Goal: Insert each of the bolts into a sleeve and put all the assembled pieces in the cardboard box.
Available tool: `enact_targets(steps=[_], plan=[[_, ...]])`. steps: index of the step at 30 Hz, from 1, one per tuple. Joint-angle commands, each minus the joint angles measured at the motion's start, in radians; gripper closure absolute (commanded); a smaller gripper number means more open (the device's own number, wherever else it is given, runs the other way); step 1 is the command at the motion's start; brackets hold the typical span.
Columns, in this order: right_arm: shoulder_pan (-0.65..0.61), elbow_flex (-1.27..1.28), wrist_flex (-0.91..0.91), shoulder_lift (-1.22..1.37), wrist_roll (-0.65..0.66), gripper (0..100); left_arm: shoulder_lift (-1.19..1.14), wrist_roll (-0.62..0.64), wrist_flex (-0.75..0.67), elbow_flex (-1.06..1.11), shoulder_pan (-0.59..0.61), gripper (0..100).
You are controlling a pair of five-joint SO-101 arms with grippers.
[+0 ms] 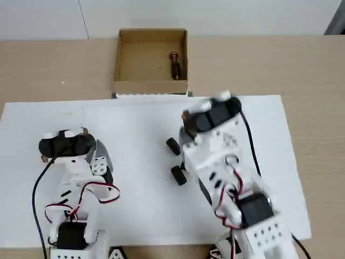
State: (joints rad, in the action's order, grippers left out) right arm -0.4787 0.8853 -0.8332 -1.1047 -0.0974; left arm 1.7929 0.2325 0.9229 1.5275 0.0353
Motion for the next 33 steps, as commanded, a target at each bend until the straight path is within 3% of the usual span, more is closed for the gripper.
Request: enact_targets(steps=[1, 5, 22, 33], plan=[[0.004, -0.241, 0.007, 0.219, -0.011, 99.6, 0.006, -0.017, 0.006, 0.005, -0.003, 99], [0.005, -0.42, 0.016, 0.443, -0.003, 99.6, 0.006, -0.017, 0.005, 0.059, -0.003, 99], [0.127, -1.26, 0.269, 1.392, 0.258, 99.5, 0.006, -0.017, 0.002, 0.137, -0.002, 99], [0.122, -1.789, 0.278, 1.951, 0.376, 98.7, 0.006, -0.017, 0.0, 0.137, 0.0, 99]])
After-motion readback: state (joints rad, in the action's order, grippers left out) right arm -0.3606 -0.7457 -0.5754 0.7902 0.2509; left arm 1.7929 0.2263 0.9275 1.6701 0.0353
